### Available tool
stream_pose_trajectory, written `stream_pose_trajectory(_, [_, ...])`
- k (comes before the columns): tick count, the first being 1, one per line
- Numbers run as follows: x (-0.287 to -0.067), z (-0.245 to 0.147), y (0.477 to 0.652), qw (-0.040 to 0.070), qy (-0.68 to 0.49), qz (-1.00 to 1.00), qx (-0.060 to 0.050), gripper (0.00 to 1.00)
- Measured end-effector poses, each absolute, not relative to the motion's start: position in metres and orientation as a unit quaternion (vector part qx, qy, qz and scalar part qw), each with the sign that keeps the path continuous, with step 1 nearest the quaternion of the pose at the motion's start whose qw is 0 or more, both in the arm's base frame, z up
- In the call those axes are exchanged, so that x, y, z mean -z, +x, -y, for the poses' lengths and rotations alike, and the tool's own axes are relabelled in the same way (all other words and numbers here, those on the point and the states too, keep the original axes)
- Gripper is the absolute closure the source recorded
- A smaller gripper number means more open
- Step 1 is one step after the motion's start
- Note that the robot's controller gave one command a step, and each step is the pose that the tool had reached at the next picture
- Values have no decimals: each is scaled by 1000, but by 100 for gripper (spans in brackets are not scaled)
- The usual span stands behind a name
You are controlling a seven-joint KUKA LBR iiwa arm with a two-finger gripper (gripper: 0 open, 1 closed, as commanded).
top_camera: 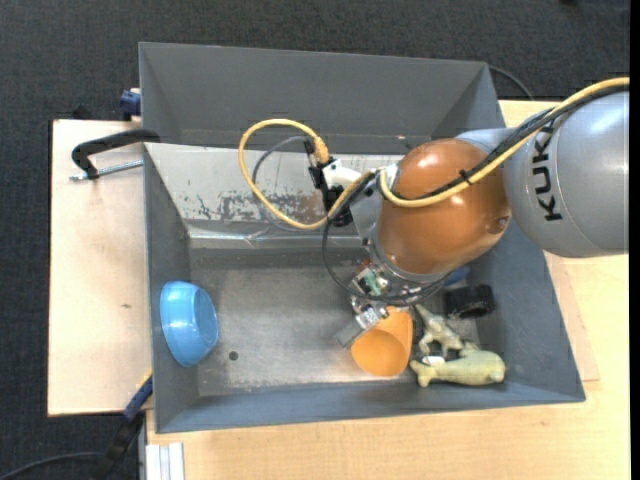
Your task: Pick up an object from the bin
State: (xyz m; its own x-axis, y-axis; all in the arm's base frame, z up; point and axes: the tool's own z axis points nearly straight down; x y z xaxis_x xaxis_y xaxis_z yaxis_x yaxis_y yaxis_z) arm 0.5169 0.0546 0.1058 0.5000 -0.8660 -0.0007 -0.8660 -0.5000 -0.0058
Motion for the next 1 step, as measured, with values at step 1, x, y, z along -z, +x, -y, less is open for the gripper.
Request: stream_pose_trajectory(1, [-147,-99,502,4,-855,-518,1,100])
